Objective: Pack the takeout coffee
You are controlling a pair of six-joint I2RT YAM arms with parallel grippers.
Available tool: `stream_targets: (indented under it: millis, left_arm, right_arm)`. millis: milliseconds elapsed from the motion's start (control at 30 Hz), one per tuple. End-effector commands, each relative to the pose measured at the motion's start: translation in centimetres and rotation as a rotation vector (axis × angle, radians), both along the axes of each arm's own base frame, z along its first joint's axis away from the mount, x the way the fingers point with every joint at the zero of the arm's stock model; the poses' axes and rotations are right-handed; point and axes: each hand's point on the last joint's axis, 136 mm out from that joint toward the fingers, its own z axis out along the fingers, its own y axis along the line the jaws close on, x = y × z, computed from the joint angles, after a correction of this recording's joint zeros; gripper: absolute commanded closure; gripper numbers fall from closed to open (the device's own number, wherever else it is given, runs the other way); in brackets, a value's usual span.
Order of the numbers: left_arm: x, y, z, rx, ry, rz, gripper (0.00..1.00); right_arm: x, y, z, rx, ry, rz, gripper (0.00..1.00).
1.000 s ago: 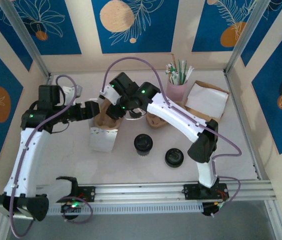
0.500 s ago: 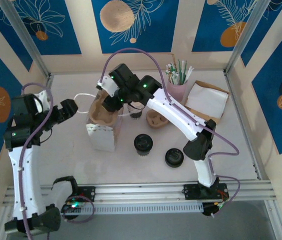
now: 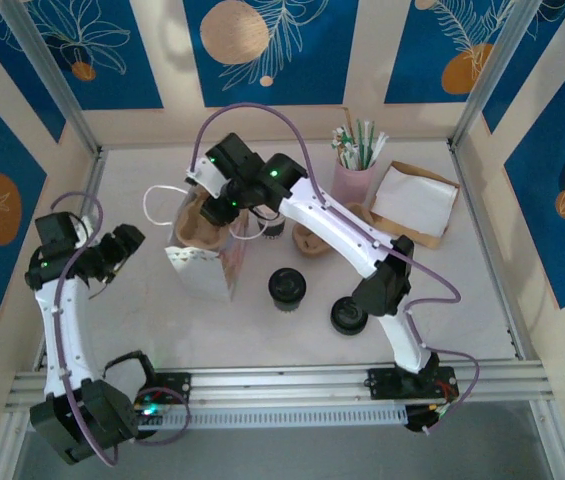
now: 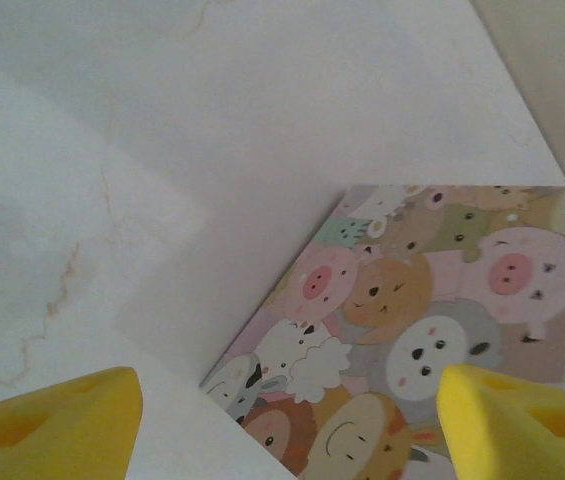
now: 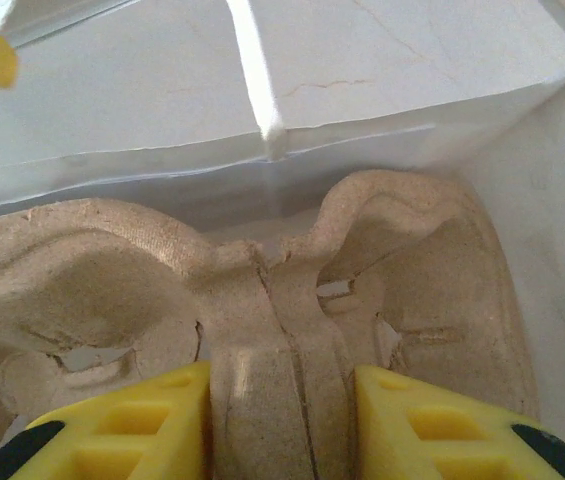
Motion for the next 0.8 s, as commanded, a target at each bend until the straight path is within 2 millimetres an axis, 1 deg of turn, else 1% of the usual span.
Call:
stream_targets:
  millis: [0, 100, 200, 333, 433, 533, 633, 767]
  left_arm:
    - [1.2, -0.5, -0.1, -0.053, -0.054, -0.006, 0.23]
    - [1.4, -1.2, -1.8, -0.070, -0.026, -0.023, 0.24]
    - [2.1, -2.4, -3.3, -0.069, 0.005, -0.056, 0.24]
    - [3.4, -3.8, -4.7, -0.059, 0.034, -0.092, 0.24]
    - [4.1, -4.1, -5.0, -0.055, 0.040, -0.102, 0.24]
    - [4.3, -4.1, -5.1, -0.046, 0.043, -0.110, 0.24]
    - [4.3, -4.2, -5.3, -0.043, 0.047, -0.119, 0.24]
    - [4.5, -4.5, -5.4, -0.044, 0.049, -0.131, 0.23]
  right_arm:
    - [0.1, 0.6, 1.3, -0.014, -0.092, 0.026, 0.62]
    - [0.2, 0.8, 1.8, -0.015, -0.105, 0.030, 0.62]
    - [0.6, 0.7, 2.1, -0.029, -0.129, 0.019, 0.61]
    - [1.2, 1.0, 1.6, -0.041, -0.148, 0.020, 0.60]
    - [1.6, 1.2, 1.2, -0.049, -0.155, 0.015, 0.60]
    - [1.9, 1.2, 0.9, -0.050, -0.152, 0.012, 0.60]
    - [1.8, 1.3, 1.5, -0.027, -0.141, 0.014, 0.59]
    - [2.0, 1.3, 2.7, 0.016, -0.139, -0.005, 0.59]
